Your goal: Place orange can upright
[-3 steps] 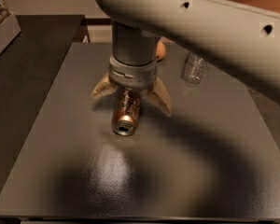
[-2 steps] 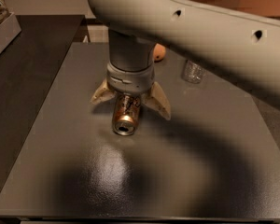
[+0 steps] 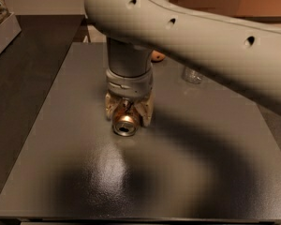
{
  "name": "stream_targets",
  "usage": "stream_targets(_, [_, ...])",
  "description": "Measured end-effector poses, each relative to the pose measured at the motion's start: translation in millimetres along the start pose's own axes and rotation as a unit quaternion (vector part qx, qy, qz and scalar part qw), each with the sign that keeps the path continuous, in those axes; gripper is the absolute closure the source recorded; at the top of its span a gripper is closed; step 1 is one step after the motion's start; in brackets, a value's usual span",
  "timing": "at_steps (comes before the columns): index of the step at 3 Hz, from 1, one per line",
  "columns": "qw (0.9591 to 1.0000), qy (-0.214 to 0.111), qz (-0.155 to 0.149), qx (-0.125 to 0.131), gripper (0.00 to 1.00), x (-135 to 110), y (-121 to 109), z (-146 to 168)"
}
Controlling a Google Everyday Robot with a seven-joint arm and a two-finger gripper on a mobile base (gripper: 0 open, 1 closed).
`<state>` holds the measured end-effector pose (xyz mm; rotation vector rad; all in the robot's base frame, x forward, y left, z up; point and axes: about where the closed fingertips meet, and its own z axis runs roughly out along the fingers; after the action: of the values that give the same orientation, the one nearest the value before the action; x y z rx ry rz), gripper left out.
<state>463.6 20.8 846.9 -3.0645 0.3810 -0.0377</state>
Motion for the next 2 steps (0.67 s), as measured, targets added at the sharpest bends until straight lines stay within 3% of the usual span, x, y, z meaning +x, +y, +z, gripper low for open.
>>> stream_targets(1, [1.0000, 0.001, 0.002, -0.002, 0.64, -1, 2, 1])
stream_targets(2, [0.9993, -0.008, 0.032, 0.016, 0.87, 1, 0, -9])
